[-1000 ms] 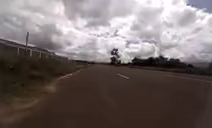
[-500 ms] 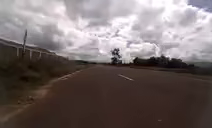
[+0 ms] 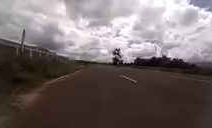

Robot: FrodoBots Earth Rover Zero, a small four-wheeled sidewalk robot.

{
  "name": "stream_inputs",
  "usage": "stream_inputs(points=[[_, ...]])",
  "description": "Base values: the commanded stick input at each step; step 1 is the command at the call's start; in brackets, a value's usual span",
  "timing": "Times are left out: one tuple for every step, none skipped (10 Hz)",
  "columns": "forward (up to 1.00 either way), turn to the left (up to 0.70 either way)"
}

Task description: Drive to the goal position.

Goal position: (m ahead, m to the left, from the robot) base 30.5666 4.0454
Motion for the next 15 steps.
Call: stream_inputs(points=[[1.00,0.00],[1.00,0.00],[1.00,0.00],[1.00,0.00],[1.00,0.00],[1.00,0.00],[1.00,0.00],[1.00,0.00],[1.00,0.00],[1.00,0.00],[1.00,0.00],[1.00,0.00],[1.00,0.00],[1.00,0.00],[1.00,-0.10]])
